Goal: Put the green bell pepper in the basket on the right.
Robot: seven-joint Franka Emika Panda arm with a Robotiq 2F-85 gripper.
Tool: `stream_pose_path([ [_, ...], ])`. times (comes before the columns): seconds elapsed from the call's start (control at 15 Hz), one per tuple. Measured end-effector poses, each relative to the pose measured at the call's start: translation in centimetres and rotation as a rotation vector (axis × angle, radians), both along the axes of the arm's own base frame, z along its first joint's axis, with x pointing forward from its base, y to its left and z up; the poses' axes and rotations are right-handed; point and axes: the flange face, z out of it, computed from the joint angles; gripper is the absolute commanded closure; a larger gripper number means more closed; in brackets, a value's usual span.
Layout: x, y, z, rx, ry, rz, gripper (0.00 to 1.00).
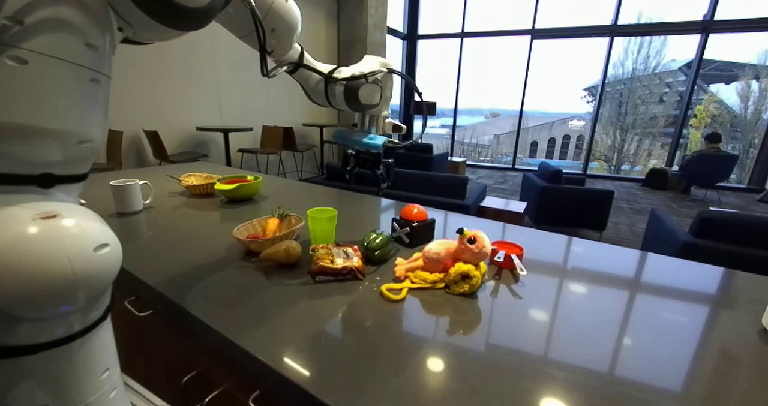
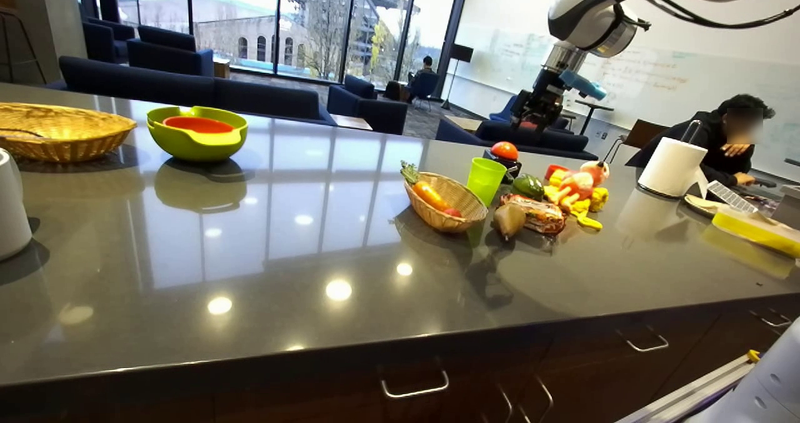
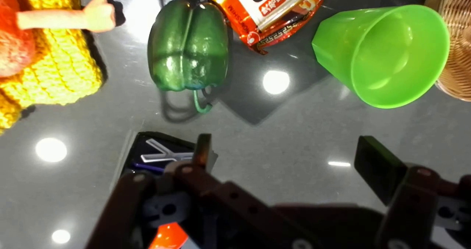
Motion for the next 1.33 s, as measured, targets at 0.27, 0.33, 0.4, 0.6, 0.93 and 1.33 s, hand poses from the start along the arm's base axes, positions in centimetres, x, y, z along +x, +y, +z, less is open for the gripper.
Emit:
stream_pose_path([
  [0.27, 0.9, -0.1, -1.9, -0.074, 0.002, -0.037, 0.0],
  [0.33, 1.1, -0.3, -2.5, -0.097, 0.006, -0.044, 0.0],
  [0.4, 1.2, -0.6, -3.0, -0.117, 0.009, -0.051, 0.0],
  [0.6, 1.5, -1.4, -4.3, -0.155, 0.015, -0.064, 0.0],
  [0.93, 2.1, -1.8, -6.2, -0.164, 0.002, -0.069, 0.0],
  [1.33, 2.9, -1.8, -8.7, -0.17, -0.014, -0.065, 0.0],
])
